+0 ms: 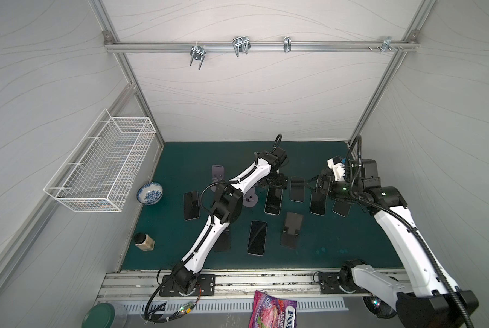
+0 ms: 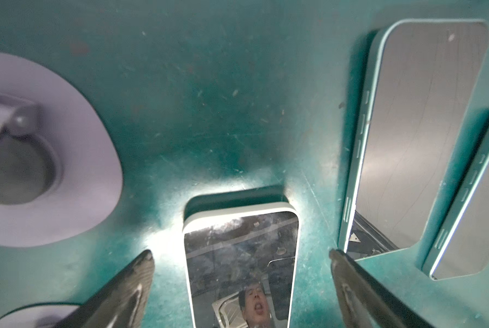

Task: Remove the phone from the phone stand
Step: Place the phone at the center of the table, then reset both arms

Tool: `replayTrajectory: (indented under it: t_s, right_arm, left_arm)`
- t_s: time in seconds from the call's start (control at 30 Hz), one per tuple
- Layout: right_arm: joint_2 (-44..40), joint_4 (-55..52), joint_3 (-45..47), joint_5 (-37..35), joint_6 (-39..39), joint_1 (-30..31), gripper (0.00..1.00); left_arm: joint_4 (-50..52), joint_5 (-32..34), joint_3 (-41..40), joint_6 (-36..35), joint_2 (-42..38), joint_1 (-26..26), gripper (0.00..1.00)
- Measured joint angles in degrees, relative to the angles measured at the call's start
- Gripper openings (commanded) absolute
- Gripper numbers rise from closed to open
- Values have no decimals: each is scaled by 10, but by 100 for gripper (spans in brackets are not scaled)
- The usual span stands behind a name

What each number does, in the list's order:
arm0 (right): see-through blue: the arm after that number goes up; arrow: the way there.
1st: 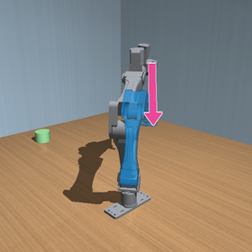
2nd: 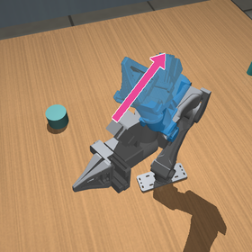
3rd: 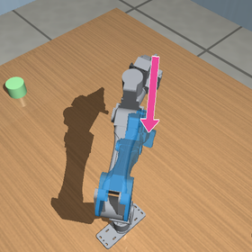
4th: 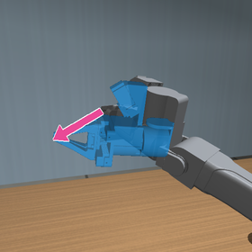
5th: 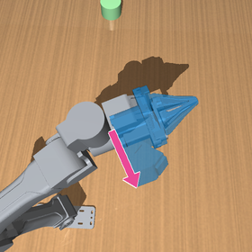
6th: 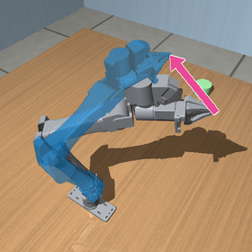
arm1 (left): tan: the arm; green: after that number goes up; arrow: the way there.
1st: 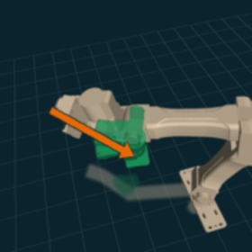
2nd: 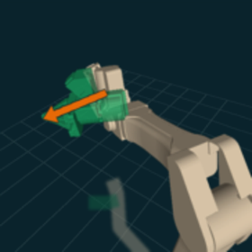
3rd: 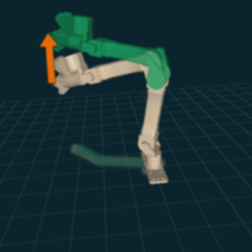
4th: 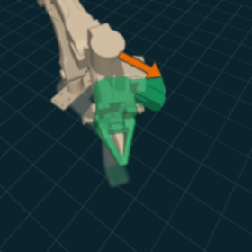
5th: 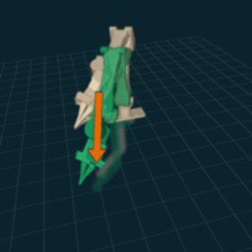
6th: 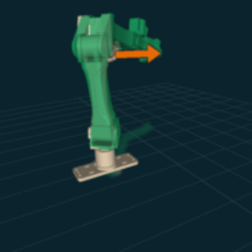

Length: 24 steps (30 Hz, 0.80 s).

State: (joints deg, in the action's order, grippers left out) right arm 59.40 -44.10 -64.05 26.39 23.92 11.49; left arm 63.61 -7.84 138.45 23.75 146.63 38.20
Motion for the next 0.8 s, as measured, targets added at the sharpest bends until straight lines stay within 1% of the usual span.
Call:
replayTrajectory:
  t_s: [0.17, 0.3, 0.63, 0.8]
  right_arm:
    - [2, -6, -16, -3, 0, 0, 97]
    - [5, -7, -35, -4, 3, 0, 97]
    - [-7, -18, -58, -8, 17, 0, 96]
    - [-12, -32, -70, -9, 17, 0, 96]
  left_arm:
    - [-1, 4, -3, -4, -9, -1, 94]
    - [-1, 10, -6, -6, -32, -3, 93]
    - [-6, 36, -6, -12, -149, -8, 92]
    - [-6, 52, -6, -13, -188, -14, 91]
